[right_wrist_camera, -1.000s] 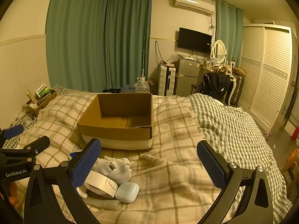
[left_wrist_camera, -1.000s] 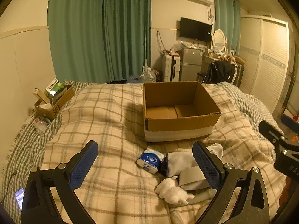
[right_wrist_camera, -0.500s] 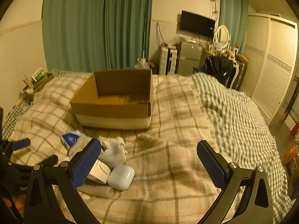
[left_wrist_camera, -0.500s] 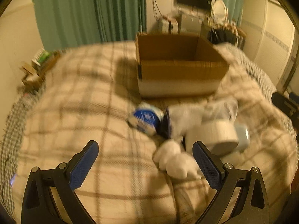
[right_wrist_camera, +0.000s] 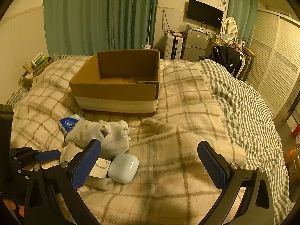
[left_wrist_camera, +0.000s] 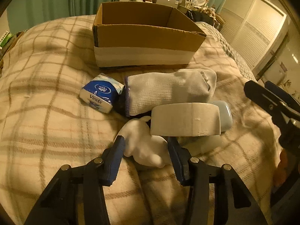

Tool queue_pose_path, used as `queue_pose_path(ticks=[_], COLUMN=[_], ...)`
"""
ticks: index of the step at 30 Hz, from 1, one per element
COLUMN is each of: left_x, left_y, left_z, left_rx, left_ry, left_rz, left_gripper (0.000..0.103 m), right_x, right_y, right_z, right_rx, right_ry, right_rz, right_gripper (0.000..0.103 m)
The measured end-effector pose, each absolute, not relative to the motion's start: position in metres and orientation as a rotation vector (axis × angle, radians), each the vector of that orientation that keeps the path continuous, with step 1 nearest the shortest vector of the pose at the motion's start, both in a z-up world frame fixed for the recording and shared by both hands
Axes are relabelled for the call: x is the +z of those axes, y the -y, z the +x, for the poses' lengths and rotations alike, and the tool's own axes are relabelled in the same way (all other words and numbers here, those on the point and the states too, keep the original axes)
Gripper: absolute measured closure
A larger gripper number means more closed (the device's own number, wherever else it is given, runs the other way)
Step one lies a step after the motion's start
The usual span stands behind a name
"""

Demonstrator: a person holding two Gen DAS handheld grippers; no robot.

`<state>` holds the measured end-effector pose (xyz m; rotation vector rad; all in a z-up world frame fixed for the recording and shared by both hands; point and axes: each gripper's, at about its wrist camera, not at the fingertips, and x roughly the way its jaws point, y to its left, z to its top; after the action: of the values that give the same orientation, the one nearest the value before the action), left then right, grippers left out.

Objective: Organize objects
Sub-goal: 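Grasp the white plush figure with the left gripper while the right gripper grasps the white tape roll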

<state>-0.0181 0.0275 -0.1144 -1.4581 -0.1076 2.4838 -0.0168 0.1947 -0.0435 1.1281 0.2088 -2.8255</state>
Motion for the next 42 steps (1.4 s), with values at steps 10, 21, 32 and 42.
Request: queue_pose_path(ticks=[10,21,32,42], left_x=[-0.079,-0.092,-0.096,-0.123], left_y=[0.000,-0.004,-0.020,-0.039], left_z=[0.000,0.000,-0.002,-0.030], left_rx=[2.564,2.552,2.501,2.417], left_ry=[0.168,0.072,0.071,0.092], left_rz=[-1.386,-1.458,-1.465,-1.552], left_gripper=[0.102,0.087,0.044,0.044], right_x=[-0.043,-0.091,-0.040,-0.039], right_y=[-0.161,-0.128,-0.169,-0.180], right_z=[0.001,-0.027,-0.013,-0.013], right_rx=[-2.735,-2.549,-2.757,-2.754], right_ry=[-0.374,-0.486,-0.315,-0.274], right_rz=[1.082,1.277,1.070,1.072], right_gripper=[0.001,0.080,0.098,0.098])
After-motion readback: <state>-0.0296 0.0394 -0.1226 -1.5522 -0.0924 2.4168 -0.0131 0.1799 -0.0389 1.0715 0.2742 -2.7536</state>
